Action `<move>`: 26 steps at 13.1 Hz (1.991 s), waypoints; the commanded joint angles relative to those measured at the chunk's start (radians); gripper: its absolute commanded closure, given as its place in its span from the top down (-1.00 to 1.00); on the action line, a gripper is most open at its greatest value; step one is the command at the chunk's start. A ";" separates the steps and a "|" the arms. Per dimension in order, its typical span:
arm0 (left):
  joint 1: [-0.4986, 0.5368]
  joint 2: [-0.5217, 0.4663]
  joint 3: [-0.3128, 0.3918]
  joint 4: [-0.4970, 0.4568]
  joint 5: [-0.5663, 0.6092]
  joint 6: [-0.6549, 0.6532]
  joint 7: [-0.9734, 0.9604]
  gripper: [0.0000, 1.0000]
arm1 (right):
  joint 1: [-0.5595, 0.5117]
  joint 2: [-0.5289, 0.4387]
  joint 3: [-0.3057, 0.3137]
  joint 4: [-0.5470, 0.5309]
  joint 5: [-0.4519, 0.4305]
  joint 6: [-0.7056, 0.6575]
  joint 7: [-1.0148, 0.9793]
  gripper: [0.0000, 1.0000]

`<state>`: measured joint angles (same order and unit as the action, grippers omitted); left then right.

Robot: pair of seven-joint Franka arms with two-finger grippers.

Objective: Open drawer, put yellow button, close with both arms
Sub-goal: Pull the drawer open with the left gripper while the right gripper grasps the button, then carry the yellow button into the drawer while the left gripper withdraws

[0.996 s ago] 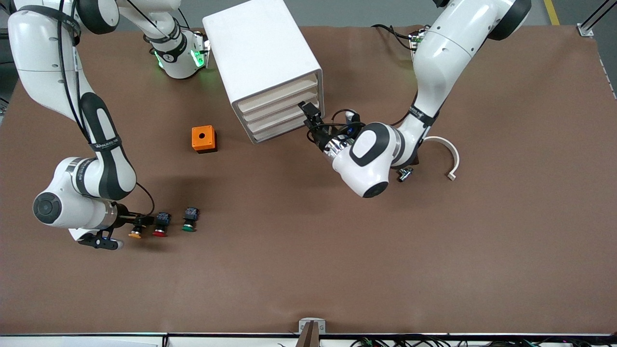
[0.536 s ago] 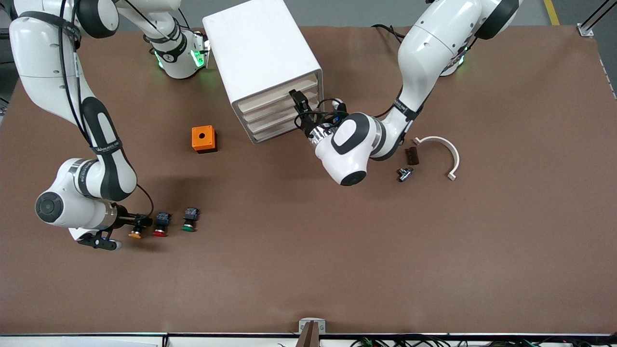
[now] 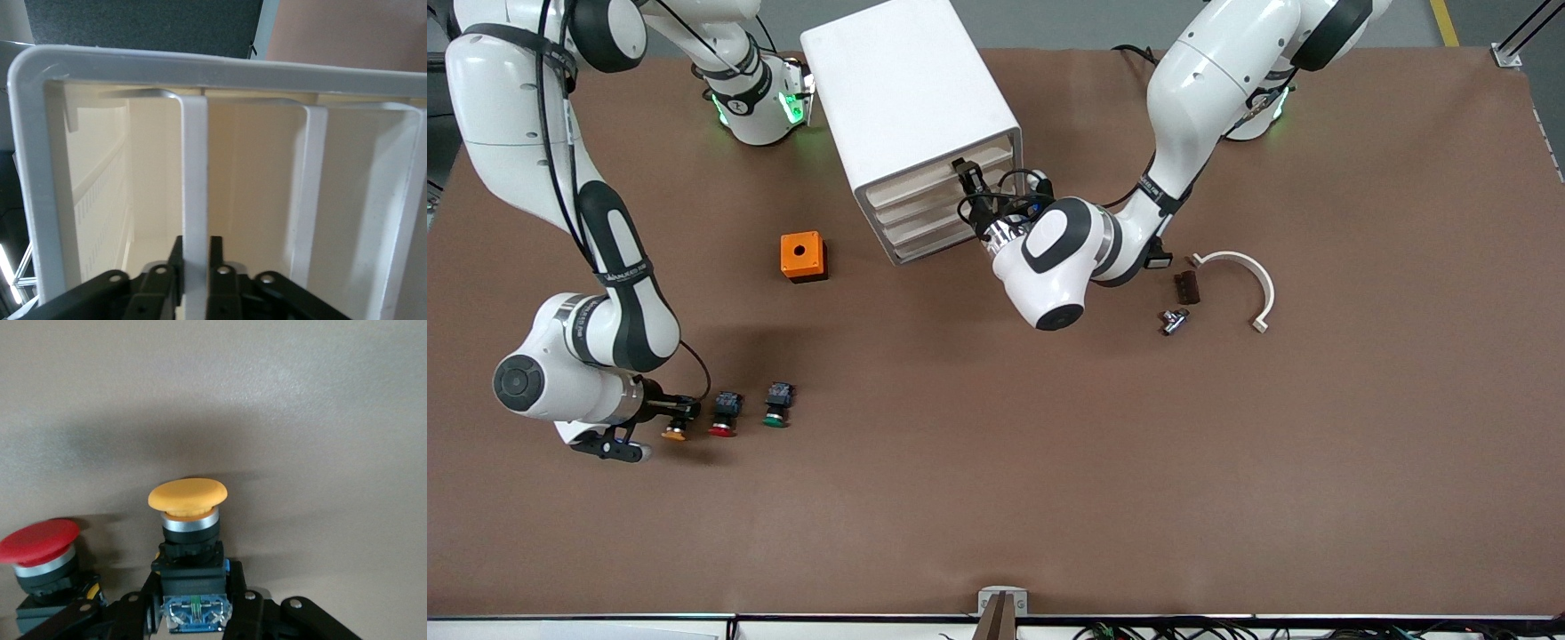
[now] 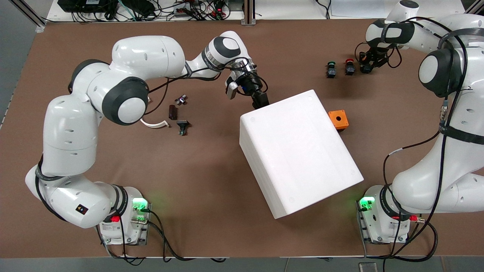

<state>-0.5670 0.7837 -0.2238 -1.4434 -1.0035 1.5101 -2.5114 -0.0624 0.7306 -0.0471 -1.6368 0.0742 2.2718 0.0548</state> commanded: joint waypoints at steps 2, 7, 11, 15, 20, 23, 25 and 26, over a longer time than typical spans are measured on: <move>0.057 0.008 0.012 0.015 -0.007 -0.010 0.017 -0.86 | -0.005 -0.074 0.006 0.032 0.009 -0.078 0.042 -1.00; 0.211 0.028 0.014 0.064 -0.013 -0.002 0.169 -0.64 | 0.018 -0.212 0.029 0.087 0.036 -0.386 0.354 -1.00; 0.226 0.060 0.014 0.106 -0.015 0.064 0.226 -0.14 | 0.117 -0.333 0.043 0.087 0.055 -0.549 0.696 -1.00; 0.275 0.034 0.012 0.126 -0.003 0.047 0.232 0.99 | 0.252 -0.408 0.046 0.084 0.111 -0.604 0.997 -1.00; 0.453 -0.006 0.008 0.230 0.056 0.015 0.351 0.99 | 0.453 -0.462 0.046 0.078 0.188 -0.598 1.437 -0.99; 0.564 -0.012 0.011 0.250 0.059 -0.008 0.616 0.99 | 0.588 -0.471 0.044 0.057 0.190 -0.534 1.675 -0.99; 0.596 -0.014 0.014 0.248 0.161 -0.028 0.831 0.99 | 0.654 -0.470 0.044 0.020 0.188 -0.461 1.784 -0.99; 0.601 -0.012 0.017 0.248 0.231 -0.027 0.912 0.99 | 0.689 -0.471 0.044 0.000 0.188 -0.422 1.838 -0.99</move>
<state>0.0366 0.7752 -0.2056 -1.1939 -0.8579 1.4868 -1.7313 0.5802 0.2886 0.0090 -1.5729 0.2479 1.7904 1.8131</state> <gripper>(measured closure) 0.004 0.590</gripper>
